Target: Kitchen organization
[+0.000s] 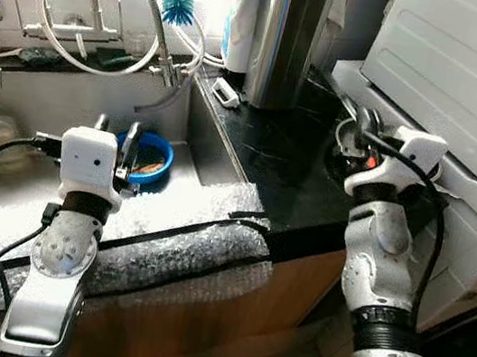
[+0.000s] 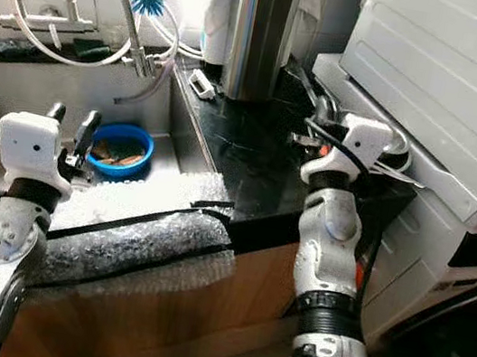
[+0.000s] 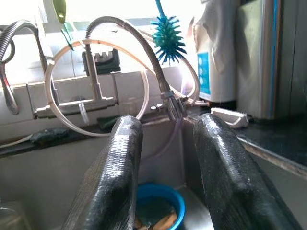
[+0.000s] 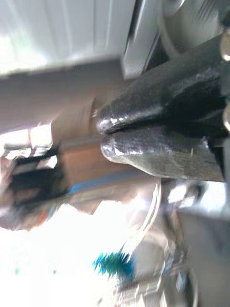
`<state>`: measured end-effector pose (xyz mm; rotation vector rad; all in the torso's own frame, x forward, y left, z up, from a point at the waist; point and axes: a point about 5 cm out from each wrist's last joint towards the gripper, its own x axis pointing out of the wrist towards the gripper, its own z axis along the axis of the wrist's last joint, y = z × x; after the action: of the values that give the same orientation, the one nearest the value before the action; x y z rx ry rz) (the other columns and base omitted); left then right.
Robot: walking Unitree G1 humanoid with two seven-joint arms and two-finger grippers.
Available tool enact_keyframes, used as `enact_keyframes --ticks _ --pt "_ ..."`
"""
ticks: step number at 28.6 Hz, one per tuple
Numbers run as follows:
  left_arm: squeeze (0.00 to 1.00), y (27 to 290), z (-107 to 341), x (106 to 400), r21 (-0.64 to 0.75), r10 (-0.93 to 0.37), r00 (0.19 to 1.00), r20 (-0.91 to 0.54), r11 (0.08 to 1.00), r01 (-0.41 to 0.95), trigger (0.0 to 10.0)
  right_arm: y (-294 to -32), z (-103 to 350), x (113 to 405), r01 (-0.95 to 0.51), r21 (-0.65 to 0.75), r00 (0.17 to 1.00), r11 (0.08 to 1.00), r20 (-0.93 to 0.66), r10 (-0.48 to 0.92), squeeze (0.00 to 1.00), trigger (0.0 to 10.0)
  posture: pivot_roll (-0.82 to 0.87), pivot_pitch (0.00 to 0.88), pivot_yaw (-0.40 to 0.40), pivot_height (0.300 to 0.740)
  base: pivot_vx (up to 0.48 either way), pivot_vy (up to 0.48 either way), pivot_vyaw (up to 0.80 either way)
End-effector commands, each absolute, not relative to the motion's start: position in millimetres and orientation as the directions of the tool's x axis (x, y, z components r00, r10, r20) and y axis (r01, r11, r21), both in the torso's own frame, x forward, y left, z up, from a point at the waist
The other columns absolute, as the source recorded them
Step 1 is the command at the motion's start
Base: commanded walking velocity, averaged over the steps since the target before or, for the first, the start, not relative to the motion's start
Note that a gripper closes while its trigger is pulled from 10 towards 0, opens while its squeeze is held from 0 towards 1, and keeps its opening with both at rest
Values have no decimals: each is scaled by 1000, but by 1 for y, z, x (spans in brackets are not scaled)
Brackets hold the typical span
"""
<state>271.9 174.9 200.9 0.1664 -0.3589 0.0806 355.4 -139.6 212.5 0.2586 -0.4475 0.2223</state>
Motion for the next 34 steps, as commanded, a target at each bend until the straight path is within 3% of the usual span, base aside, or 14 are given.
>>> enact_keyframes --ticks 1,5,7,13,15,22,26,28,34 --pt "0 179 198 276 132 83 941 327 982 -132 10000 -132 227 354 -353 229 838 907 508 198 0 10000 -1 0 -72 740 0 0 0" --pt "0 180 197 275 92 107 942 317 985 -143 10000 -126 224 351 -430 329 829 841 512 224 0 10000 3 0 -74 740 0 0 0" --pt "0 184 195 276 -20 147 947 285 989 -148 10000 -119 216 344 -503 430 823 749 504 263 0 10000 5 0 -75 740 0 0 0" --pt "0 183 195 281 -188 151 956 252 977 -104 10000 -109 200 327 -617 448 770 647 513 379 0 10000 7 0 -73 740 0 0 0" --pt "0 184 197 282 -303 169 953 251 949 -89 10000 -106 194 316 -661 494 744 565 533 404 0 10000 3 0 -72 740 0 0 0" --pt "0 181 199 283 -504 161 960 228 863 -25 10000 -110 181 293 -689 616 724 381 555 411 0 10000 7 0 -70 740 0 0 0" --pt "0 176 200 285 -549 102 970 221 835 37 10000 -109 180 282 -725 627 681 286 588 437 0 10000 10 0 -69 740 0 0 0" --pt "0 164 205 282 -600 13 967 253 786 146 10000 -108 179 268 -752 636 632 172 622 463 0 10000 10 0 -66 740 0 0 0" --pt "0 150 215 278 -655 -61 950 306 710 257 10000 -108 172 265 -726 656 660 207 580 478 0 10000 7 0 -71 740 0 0 0"
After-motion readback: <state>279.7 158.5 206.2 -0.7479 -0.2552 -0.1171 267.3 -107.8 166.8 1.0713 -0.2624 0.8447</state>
